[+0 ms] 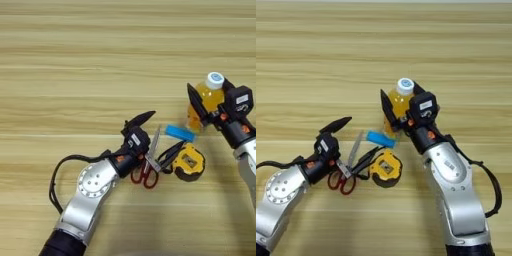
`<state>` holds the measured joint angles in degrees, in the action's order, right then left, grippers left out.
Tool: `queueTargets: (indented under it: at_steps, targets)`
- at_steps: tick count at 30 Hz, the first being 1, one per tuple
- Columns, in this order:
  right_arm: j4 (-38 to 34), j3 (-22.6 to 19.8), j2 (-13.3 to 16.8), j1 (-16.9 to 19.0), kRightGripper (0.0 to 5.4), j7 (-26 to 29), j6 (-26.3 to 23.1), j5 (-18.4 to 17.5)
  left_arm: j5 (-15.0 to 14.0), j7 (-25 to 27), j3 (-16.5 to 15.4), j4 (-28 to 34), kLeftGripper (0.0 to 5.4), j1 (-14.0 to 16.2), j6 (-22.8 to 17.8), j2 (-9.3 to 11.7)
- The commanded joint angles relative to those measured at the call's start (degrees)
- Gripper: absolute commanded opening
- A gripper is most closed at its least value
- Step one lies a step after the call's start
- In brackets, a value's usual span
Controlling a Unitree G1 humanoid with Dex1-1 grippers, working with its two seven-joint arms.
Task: Move the objects on the table
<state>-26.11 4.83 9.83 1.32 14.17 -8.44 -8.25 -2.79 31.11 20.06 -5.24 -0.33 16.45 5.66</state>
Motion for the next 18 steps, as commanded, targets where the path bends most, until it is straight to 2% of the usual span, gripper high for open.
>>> queueTargets:
  at_steps: [1, 9, 18]
  targets:
    - [-2.20, 2.96, -0.92, -0.01, 3.39, 0.28, -0.34, 0.54, -0.02, 0.11, 1.21, 2.66, 5.40, 0.68, -1.69, -0.09]
    - [-3.00, 8.39, -1.99, 2.41, 3.39, 0.35, 0.04, 1.13, -0.19, -0.45, 0.84, 2.08, 5.40, 0.15, -2.10, -0.27]
    - [-2.75, 11.65, -2.34, 4.18, 3.39, 0.58, 0.49, 1.47, 0.06, -0.94, 0.50, 1.45, 5.40, -0.15, -1.86, -0.31]
